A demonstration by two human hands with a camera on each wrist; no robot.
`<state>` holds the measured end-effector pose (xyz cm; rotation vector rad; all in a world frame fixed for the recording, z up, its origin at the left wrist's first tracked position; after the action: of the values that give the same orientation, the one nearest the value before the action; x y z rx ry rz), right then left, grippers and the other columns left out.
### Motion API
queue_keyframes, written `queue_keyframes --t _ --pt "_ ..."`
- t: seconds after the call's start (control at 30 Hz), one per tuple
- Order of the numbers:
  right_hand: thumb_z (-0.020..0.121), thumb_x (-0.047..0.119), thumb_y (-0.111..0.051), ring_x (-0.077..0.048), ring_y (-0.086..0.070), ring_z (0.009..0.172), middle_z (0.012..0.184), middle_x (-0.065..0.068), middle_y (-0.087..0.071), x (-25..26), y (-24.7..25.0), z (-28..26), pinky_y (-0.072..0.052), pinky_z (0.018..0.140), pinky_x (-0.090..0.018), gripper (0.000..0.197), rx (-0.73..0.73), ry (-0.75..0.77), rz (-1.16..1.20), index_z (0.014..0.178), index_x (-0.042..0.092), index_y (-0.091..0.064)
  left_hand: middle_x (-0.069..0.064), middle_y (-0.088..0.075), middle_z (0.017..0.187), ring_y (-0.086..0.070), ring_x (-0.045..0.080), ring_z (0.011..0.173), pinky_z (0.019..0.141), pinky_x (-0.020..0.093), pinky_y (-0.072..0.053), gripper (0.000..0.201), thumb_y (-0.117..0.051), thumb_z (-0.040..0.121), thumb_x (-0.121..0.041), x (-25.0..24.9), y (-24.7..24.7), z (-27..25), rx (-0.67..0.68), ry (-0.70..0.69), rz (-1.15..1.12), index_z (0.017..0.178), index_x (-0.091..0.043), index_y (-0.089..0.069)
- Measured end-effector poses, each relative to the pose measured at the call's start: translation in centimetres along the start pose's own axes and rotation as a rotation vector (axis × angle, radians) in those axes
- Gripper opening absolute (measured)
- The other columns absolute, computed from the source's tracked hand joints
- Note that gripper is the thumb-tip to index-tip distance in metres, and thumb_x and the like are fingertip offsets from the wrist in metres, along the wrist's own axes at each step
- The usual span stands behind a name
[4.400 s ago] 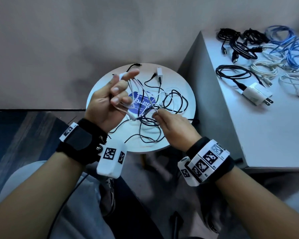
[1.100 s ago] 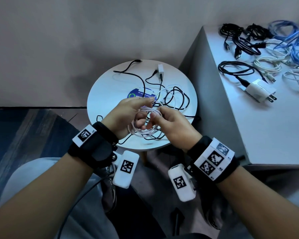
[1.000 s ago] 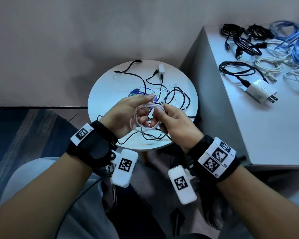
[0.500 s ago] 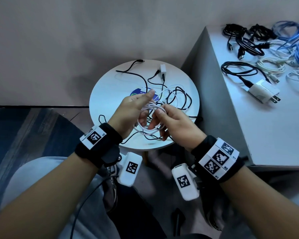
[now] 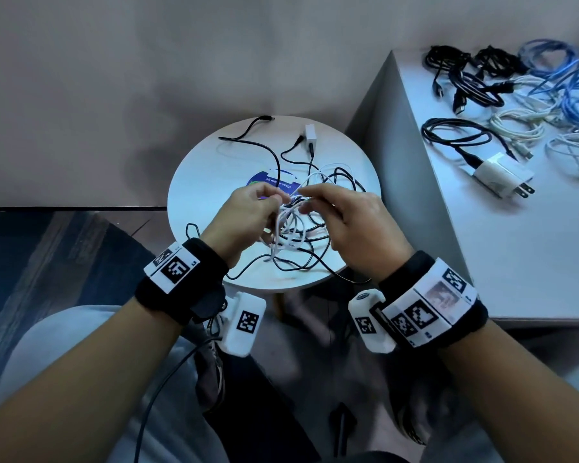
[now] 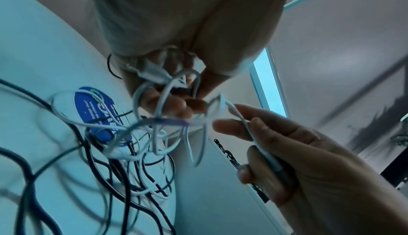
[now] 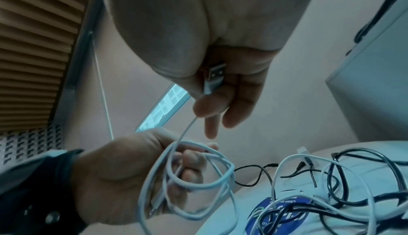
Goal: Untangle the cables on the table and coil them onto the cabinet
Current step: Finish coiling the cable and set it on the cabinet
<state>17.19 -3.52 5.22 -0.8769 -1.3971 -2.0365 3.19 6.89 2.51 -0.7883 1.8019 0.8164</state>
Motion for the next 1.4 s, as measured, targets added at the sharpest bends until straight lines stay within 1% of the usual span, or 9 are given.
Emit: queue_keyframes --t 0.23,0.33,0.47,0.67,0.77,0.93,1.17,1.3,1.4 --pt "0.088 0.010 -0.048 -0.012 -0.059 0.076 0.083 0.007 -0.070 -0.4 1.1 -0.1 -0.046 0.067 -0.028 0.023 0.460 -0.253 -0.170 0.092 0.024 -0.066 0.016 -0.077 0.096 -0.075 0.024 0.093 0.085 0.034 -0.058 0.024 -0.038 0.105 -0.004 -1.2 2.2 0.4 -0.166 -0.176 -0.302 0.110 -0.006 -0.061" --pt "0.090 0.015 -0.051 -0.015 -0.056 0.098 0.102 0.005 -0.061 -0.8 0.8 -0.1 -0.045 0.087 -0.033 0.014 0.230 -0.239 -0.235 0.097 0.019 -0.063 0.019 -0.076 0.096 -0.074 0.029 0.098 0.091 0.037 -0.057 0.022 -0.039 0.106 -0.005 -1.9 2.1 0.1 -0.095 -0.302 -0.219 0.115 -0.004 -0.059" --pt "0.092 0.024 -0.056 -0.017 -0.053 0.117 0.123 -0.002 -0.055 0.9 1.0 0.2 -0.040 0.104 -0.032 0.033 -0.234 -0.006 -0.033 0.124 0.012 -0.057 0.013 -0.077 0.089 -0.076 0.029 0.088 0.083 0.035 -0.059 0.019 -0.043 0.105 -0.001 -2.8 0.5 -1.8 0.111 -0.468 -0.098 0.117 0.001 -0.058" --pt "0.099 0.028 -0.060 -0.011 -0.064 0.089 0.096 0.006 -0.069 0.0 0.0 0.5 -0.049 0.081 -0.028 0.026 0.044 -0.186 0.139 0.124 0.020 -0.061 0.012 -0.077 0.094 -0.075 0.028 0.092 0.086 0.036 -0.058 0.023 -0.038 0.104 0.003 -3.1 -0.1 -2.7 0.154 -0.541 -0.108 0.113 -0.005 -0.057" --pt "0.098 0.016 -0.058 -0.014 -0.063 0.082 0.085 0.006 -0.068 -0.4 0.2 0.6 -0.050 0.078 -0.031 0.014 0.052 -0.133 0.035 0.107 0.020 -0.068 0.013 -0.073 0.081 -0.065 0.026 0.068 0.061 0.034 -0.054 0.026 -0.034 0.104 0.005 -3.1 0.4 -2.3 0.114 -0.471 -0.177 0.116 -0.005 -0.056" --pt "0.097 0.004 -0.051 -0.014 -0.066 0.092 0.107 0.004 -0.069 -1.2 0.1 0.5 -0.049 0.081 -0.025 0.029 0.082 -0.196 0.028 0.116 0.020 -0.066 0.011 -0.055 0.061 -0.028 0.017 0.048 0.049 0.034 -0.014 0.031 -0.034 0.098 -0.002 -3.0 1.3 -1.2 0.074 -0.276 -0.412 0.114 -0.007 -0.059" --pt "0.091 0.012 -0.050 -0.014 -0.052 0.124 0.135 0.006 -0.058 -0.5 0.6 0.2 -0.038 0.109 -0.033 0.043 0.207 -0.281 -0.082 0.132 0.024 -0.057 0.003 -0.055 0.057 -0.028 0.013 0.042 0.042 0.030 -0.018 0.021 -0.048 0.105 -0.023 -2.5 1.2 -1.1 0.170 -0.290 -0.199 0.121 -0.014 -0.060" --pt "0.100 0.021 -0.052 -0.027 -0.065 0.080 0.085 0.000 -0.072 0.2 0.5 0.6 -0.052 0.078 -0.044 0.017 0.098 -0.177 0.224 0.100 0.017 -0.069 0.007 -0.065 0.071 -0.043 0.015 0.048 0.041 0.023 -0.036 0.023 -0.044 0.106 -0.014 -3.0 0.8 -1.7 0.246 -0.314 -0.188 0.125 -0.009 -0.058" --pt "0.102 0.019 -0.055 -0.013 -0.057 0.060 0.068 -0.003 -0.066 0.1 1.0 0.6 -0.046 0.061 -0.026 0.017 0.011 -0.099 0.172 0.094 0.014 -0.069 0.001 -0.060 0.062 -0.034 0.011 0.044 0.041 0.026 -0.026 0.032 -0.041 0.108 -0.027 -2.9 0.4 -1.7 0.272 -0.229 0.065 0.106 -0.006 -0.066"
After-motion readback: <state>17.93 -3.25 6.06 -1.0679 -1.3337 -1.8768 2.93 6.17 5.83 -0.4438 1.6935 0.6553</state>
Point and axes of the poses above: each hand's wrist, its own z-axis towards the middle knuckle, its own y-axis out of the back of the hand, x = y × z, the point moved 3 cm from there along z, towards the middle knuckle
